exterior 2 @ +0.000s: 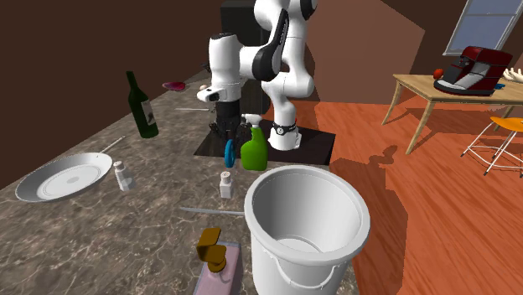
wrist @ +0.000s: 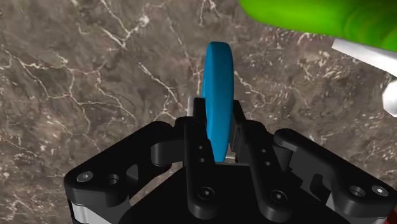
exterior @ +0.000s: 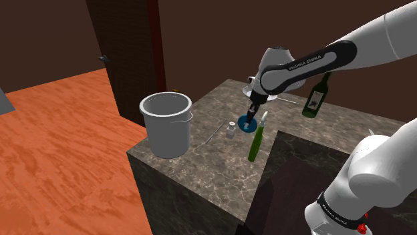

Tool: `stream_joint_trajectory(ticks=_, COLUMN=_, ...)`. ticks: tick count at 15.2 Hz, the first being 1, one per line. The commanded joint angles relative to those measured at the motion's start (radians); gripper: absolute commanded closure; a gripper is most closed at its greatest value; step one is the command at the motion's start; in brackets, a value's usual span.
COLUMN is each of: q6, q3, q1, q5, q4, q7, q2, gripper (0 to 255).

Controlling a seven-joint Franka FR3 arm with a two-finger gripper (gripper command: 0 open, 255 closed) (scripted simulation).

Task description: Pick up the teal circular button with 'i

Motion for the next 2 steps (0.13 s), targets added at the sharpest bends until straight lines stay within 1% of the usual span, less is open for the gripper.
stream_joint_trajectory(ticks=1, q6=-0.017, q3=0.002, q1=-0.001, q5=-0.002, q4=0.008, q7=0.003, q2=-0.009, gripper=255)
stream_joint_trajectory(ticks=2, q6=-0.017, q3=0.002, q1=-0.001, q5=-0.002, q4=0.008, q7=0.003, q2=-0.009, gripper=255)
